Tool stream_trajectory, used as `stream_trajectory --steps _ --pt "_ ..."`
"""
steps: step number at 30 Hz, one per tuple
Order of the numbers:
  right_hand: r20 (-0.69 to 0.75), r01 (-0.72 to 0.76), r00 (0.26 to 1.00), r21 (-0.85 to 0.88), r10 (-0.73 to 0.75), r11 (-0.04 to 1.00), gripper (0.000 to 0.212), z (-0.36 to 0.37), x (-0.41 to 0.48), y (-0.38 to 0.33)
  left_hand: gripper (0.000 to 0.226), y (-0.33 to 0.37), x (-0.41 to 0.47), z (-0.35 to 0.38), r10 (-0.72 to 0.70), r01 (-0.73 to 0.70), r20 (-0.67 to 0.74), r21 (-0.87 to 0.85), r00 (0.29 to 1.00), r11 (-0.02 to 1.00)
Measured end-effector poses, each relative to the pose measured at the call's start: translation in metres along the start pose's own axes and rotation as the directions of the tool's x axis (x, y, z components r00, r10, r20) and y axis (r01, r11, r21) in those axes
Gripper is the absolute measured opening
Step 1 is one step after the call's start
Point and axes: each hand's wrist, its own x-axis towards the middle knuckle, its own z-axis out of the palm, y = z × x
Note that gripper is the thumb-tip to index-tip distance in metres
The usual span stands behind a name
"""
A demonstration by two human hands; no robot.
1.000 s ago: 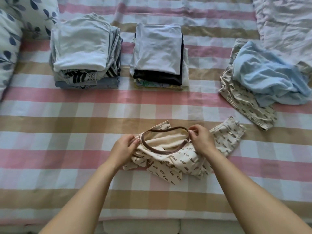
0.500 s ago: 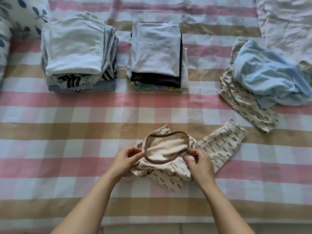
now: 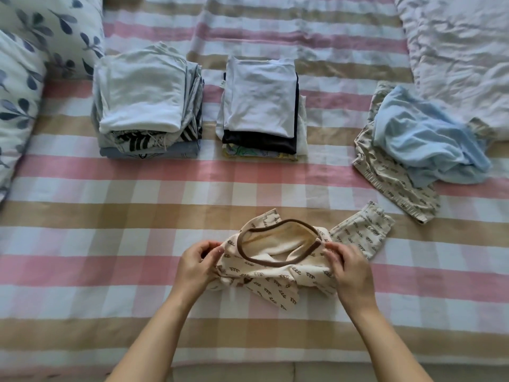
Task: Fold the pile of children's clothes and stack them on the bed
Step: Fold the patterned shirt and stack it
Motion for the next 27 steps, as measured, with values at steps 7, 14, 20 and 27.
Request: stream_trajectory --steps 7,14,20,27 --pt "-0.134 0.162 0.977 -0.041 -0.166 0.986 0.007 -0.097 -0.006 -0.068 0.012 0.093 -0.05 -0.048 0.344 -0.321 -0.086 0.204 0.935 0.925" --pt "-0.376 0.343 0.872 0.014 -0.313 0.939 0.008 -0.176 -0.015 -0.145 0.017 0.195 -0.097 -0.095 0.601 -0.548 -0.108 0.309 0.792 0.777" --pt "-0.515 0.447 0.769 0.01 -0.379 0.894 0.026 -0.222 -0.033 -0.202 0.014 0.265 -0.143 -0.115 0.746 -0.688 -0.273 0.288 0.607 0.666" --pt "-0.42 0.504 0.779 -0.023 -0.466 0.863 0.01 -0.232 -0.025 -0.216 0.019 0.279 -0.149 -0.123 0.77 -0.707 -0.361 0.318 0.526 0.632"
